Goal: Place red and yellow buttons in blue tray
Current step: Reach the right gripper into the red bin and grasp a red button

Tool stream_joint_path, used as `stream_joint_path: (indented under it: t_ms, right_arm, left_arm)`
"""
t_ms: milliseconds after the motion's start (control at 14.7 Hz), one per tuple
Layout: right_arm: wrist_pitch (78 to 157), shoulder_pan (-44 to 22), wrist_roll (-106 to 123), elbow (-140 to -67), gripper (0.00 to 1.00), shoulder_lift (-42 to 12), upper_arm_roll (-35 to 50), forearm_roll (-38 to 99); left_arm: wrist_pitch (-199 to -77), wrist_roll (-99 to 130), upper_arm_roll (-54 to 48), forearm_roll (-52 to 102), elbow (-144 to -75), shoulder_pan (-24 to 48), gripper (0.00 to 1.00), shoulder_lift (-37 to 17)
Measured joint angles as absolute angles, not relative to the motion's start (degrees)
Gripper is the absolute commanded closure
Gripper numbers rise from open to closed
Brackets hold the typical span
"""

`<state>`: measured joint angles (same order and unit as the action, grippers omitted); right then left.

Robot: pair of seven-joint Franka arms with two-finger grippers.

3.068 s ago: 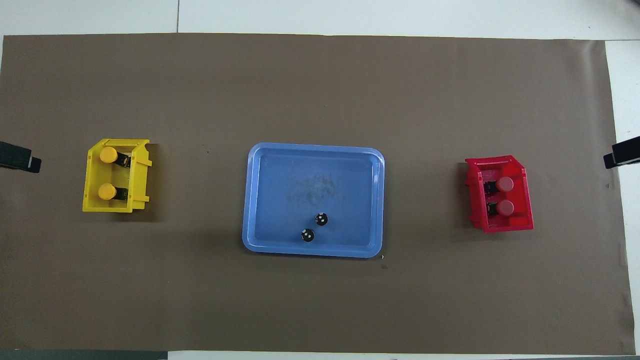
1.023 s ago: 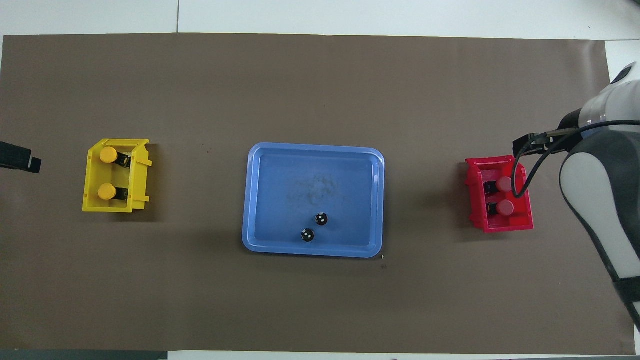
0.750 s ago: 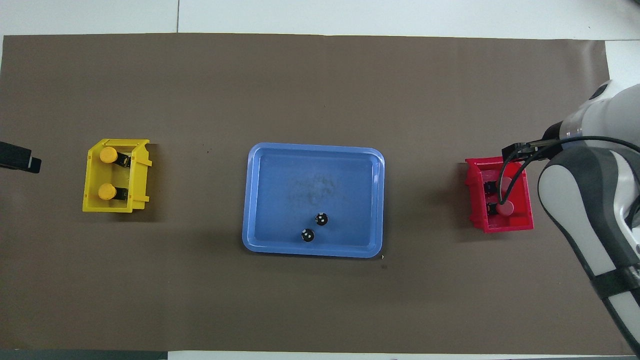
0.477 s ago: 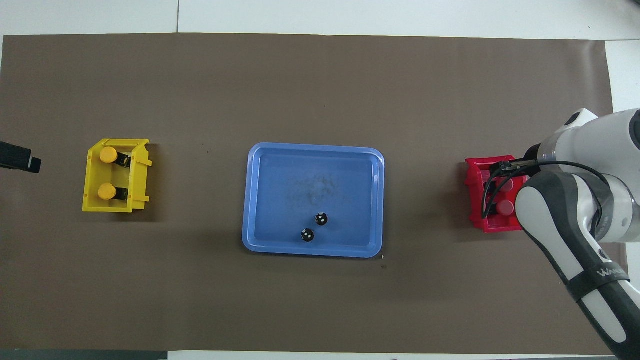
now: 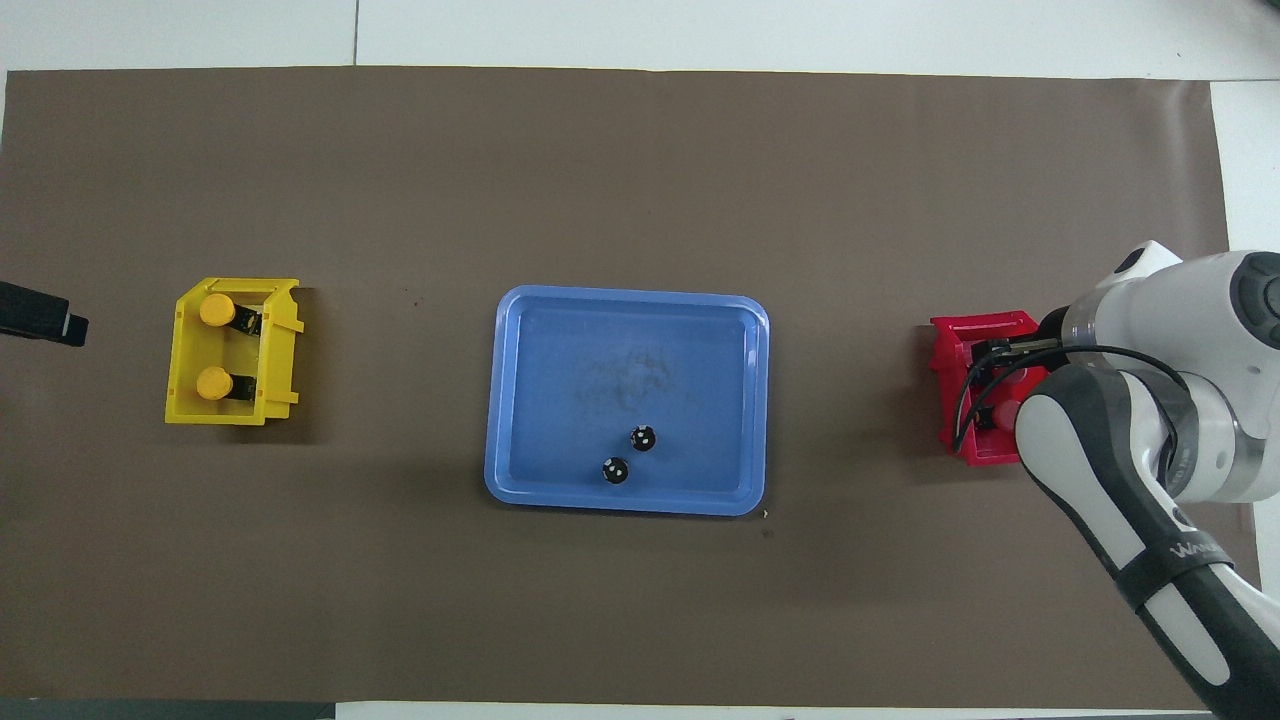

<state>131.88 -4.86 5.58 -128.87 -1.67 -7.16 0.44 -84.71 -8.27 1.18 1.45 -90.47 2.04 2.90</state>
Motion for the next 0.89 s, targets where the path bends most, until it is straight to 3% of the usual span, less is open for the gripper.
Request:
stream_joint_path:
  t_ms: [205,409,682,886]
  right_arm:
    - [132.7,-4.8,5.6,-130.2,0.45,-1.6,-7.2,0.4]
    - [132.8,-4.8,5.6,-130.9,0.71,-1.6,-7.2,0.4]
    - [131.7,-4.8,5.6,-130.7,0.73,-1.4,-7.2,0.4]
    - [122.0,-4.9,5.6,-123.7,0.72,-1.7,-7.1,0.4]
  left_arm:
    - [-84.7,-8.3,1.4,1.5,-90.5,2.0,0.0,2.9]
    - [-84.7,-8.3,1.4,1.5,-90.5,2.0,0.0,2.9]
    - [-84.7,-8.3,1.1,1.5,-90.5,2.1,0.0,2.9]
    - [-84.7,-8.3,1.0,1.5,-90.5,2.1,0.0,2.9]
